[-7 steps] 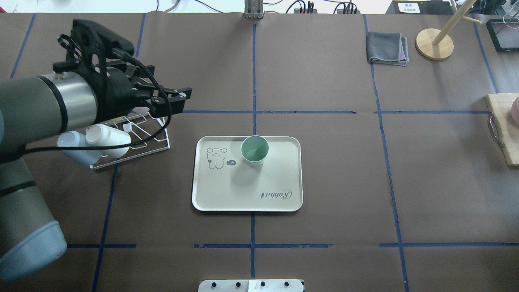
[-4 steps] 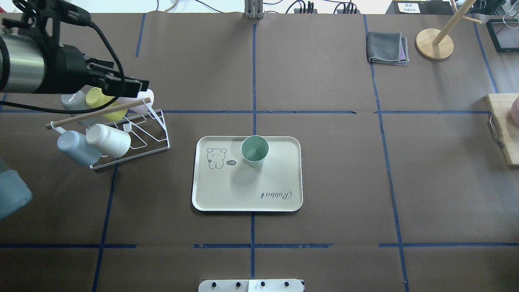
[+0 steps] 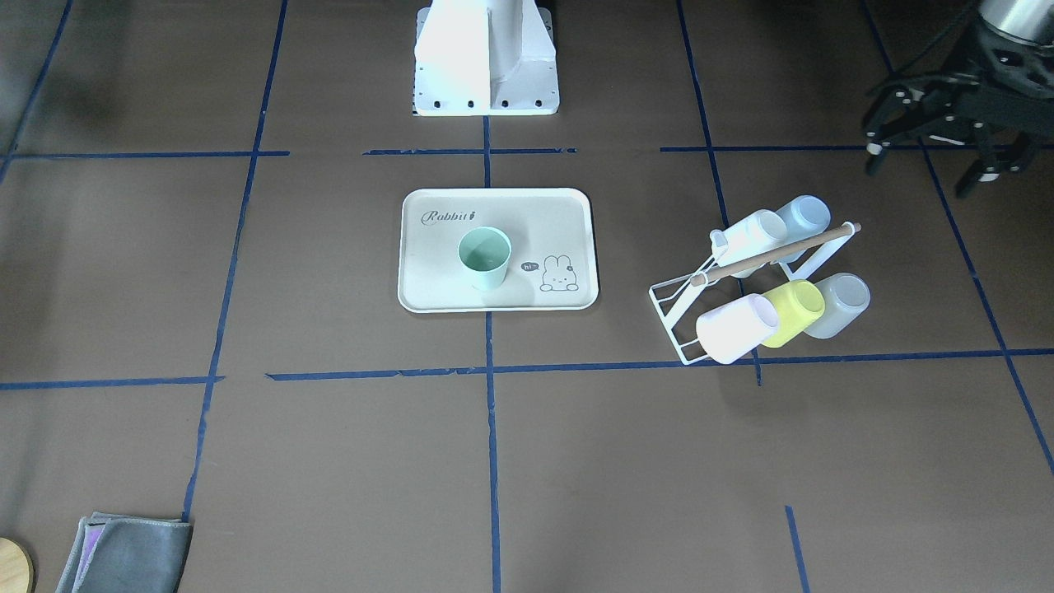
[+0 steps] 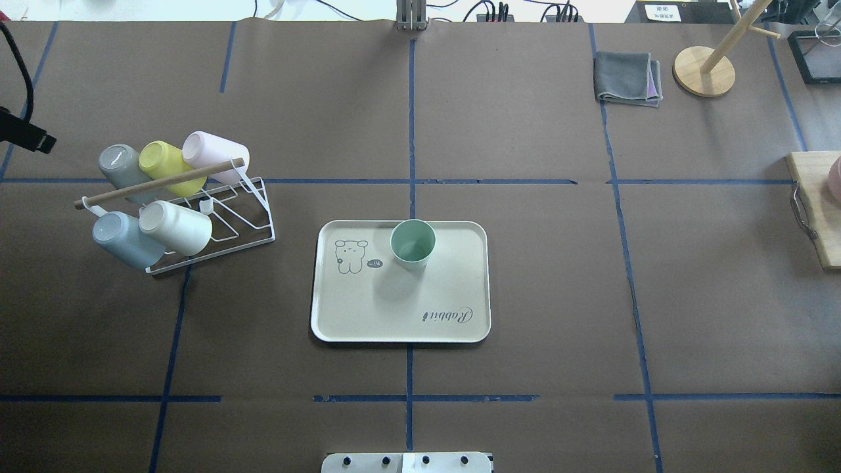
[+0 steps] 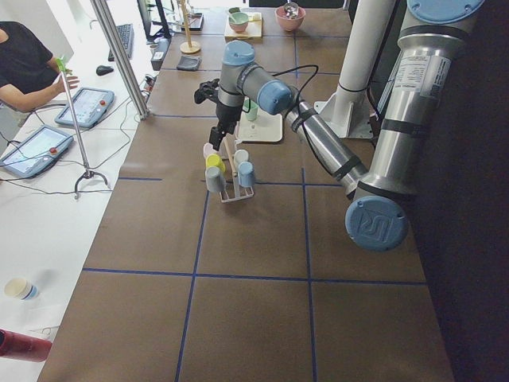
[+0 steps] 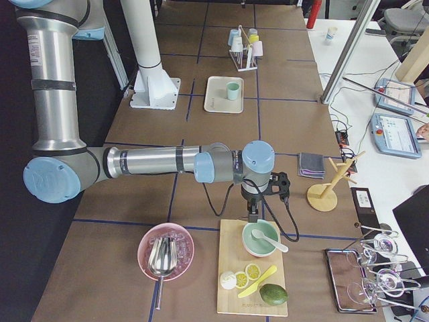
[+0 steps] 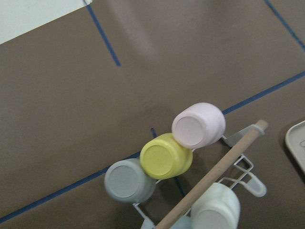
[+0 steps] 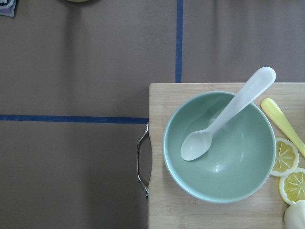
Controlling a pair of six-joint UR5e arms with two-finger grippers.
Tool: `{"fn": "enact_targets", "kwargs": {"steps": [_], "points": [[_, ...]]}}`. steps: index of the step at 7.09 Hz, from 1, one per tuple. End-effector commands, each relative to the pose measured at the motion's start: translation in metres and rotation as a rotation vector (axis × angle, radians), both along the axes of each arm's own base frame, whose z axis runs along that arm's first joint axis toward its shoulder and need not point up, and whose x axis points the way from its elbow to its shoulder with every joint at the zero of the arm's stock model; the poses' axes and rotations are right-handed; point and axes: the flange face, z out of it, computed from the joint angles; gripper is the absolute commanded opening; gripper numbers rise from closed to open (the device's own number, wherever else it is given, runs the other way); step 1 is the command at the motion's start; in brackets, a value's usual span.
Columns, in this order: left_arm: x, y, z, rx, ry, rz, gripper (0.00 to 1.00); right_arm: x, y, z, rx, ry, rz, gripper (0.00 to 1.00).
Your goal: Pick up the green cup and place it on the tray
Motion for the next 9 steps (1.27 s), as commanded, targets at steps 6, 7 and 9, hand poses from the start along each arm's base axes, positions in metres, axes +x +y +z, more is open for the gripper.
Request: {"fn": "enact_targets", "kwargs": {"steps": [6,7,9], "points": [[-0.137,-0.055,0.196,-0.190,0.070,0.025,1.00,-0.001,-0.002,-0.006,0.013,-0.009,-0.001,1.00],[-0.134,-0.056,0.223,-0.245,0.018,0.021,1.00,-0.001,-0.002,-0.006,0.013,-0.009,-0.001,1.00],[-0.138,-0.032,0.290,-0.346,-0.020,0.025,1.00,-0.001,-0.002,-0.006,0.013,-0.009,-0.001,1.00]]}}
